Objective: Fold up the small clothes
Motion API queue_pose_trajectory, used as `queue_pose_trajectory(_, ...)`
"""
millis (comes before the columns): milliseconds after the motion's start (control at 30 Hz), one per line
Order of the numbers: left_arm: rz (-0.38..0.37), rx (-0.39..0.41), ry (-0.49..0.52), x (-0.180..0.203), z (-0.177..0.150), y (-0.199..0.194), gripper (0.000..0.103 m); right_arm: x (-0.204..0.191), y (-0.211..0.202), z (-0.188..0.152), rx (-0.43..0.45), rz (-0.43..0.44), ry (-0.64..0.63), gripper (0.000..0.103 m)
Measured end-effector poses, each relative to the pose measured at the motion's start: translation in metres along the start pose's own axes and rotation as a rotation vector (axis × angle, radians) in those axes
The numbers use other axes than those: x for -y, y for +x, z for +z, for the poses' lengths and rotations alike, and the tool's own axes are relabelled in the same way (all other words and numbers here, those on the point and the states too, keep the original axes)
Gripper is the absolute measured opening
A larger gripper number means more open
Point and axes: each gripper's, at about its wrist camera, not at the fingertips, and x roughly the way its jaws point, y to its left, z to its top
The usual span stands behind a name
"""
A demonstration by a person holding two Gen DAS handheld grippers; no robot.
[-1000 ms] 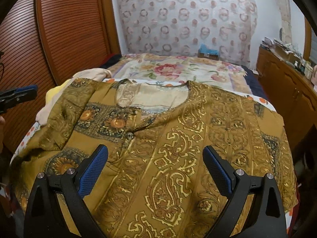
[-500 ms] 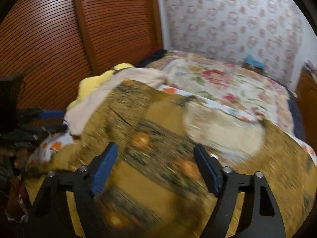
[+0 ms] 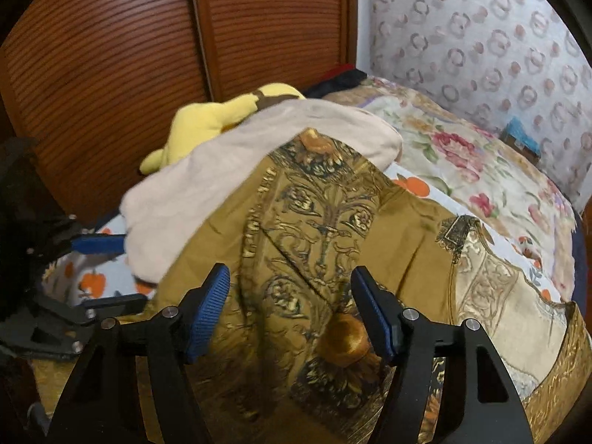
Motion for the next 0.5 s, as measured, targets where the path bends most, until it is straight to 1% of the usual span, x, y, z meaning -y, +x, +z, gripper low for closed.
queue_pose_trajectory(67,0.002,0.0,0.003,0.0,0.0,0.0,0.06,0.003,0.003,-0.002,-0.012,-0.016,0.0,0.069)
queue_pose_trajectory(133,0.0,-0.001,0.003,-0.002,0.001,0.001,0.061,0.009,0.001,-0.005,-0.021,-0.067,-0.004,0.069)
queue_pose_trajectory(167,0.0,-0.001,0.003,-0.003,0.002,0.001,0.061,0.015,-0.002,-0.007,-0.021,-0.126,-0.002,0.068)
queue_pose_trajectory(233,-0.001,-0.001,0.003,-0.003,0.002,0.002,0.061,0.029,-0.013,-0.012,-0.011,-0.176,0.024,0.068)
queue_pose_trajectory(267,-0.001,-0.002,0.003,-0.003,0.003,0.002,0.062,0.037,-0.02,-0.015,-0.005,-0.183,0.048,0.068)
queue_pose_trajectory(333,0.0,-0.005,0.007,-0.002,0.003,0.002,0.068,0.055,-0.038,-0.025,0.01,-0.182,0.101,0.068)
queue_pose_trajectory(400,0.0,-0.01,0.008,-0.002,0.004,0.004,0.076,0.066,-0.052,-0.034,0.02,-0.189,0.128,0.068)
queue_pose_trajectory(467,-0.001,-0.015,0.01,-0.002,0.005,0.006,0.079,0.073,-0.066,-0.044,0.03,-0.187,0.151,0.068)
queue_pose_trajectory(500,-0.001,-0.015,0.011,-0.001,0.006,0.007,0.079,0.078,-0.072,-0.049,0.033,-0.187,0.161,0.068)
